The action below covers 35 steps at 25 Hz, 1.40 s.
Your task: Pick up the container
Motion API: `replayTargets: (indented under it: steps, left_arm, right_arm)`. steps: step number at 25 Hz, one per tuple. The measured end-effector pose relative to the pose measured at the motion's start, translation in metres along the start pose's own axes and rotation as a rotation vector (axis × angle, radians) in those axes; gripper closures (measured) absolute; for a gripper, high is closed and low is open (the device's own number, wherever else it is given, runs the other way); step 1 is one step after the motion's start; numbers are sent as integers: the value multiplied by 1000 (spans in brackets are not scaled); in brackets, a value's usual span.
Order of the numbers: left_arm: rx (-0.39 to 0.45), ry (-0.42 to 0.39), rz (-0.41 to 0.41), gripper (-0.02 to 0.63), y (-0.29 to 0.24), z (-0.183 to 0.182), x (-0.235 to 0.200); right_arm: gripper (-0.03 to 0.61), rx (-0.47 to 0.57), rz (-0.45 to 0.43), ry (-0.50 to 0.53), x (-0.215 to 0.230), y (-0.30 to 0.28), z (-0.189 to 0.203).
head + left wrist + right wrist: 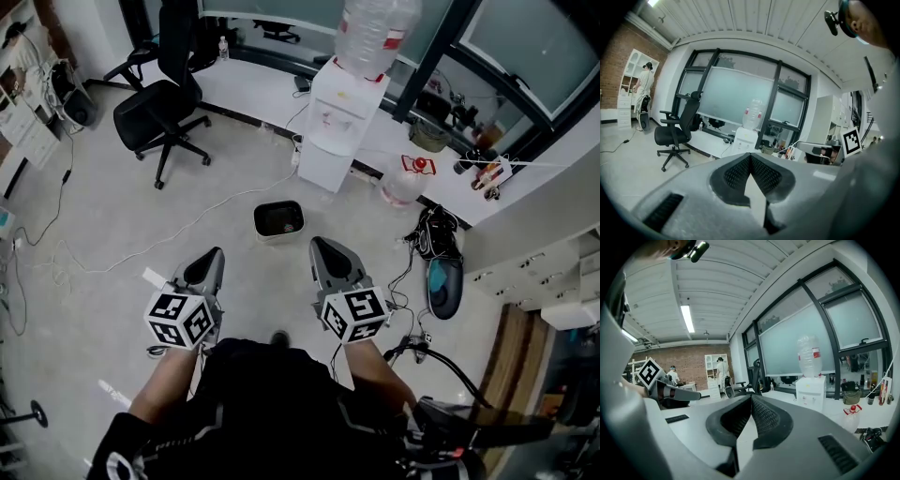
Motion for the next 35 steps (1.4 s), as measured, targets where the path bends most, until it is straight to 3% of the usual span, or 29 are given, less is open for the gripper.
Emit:
replayTargets:
  steps: [6, 10, 21, 29, 35]
  left_arm:
    - [-8, 15, 24, 604, -32, -6, -8]
    - [-2, -17, 52, 604, -58, -10, -20]
    - [44, -33, 120, 604, -145, -66, -84]
    - [-1, -58, 134, 604, -198, -85, -123]
    - [-27, -31, 148, 604, -235, -93, -155]
  right_arm:
    - [569, -15, 4, -2, 21, -25, 1]
    - [569, -29, 17, 13, 31, -52, 1]
    - [569, -23, 56, 24, 66, -158, -35]
    - [568, -43, 73, 57, 86, -219, -40]
    - [568, -41, 118, 8, 108, -259, -39]
Point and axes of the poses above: the fingertips, and each gripper's own axes: y backward along the fingers, x to its right, z out of its underside, the point moved 2 cm from there along y, backward along the fingers, and after that the axes turned 15 degrees about -z, right-handed, at the moved point
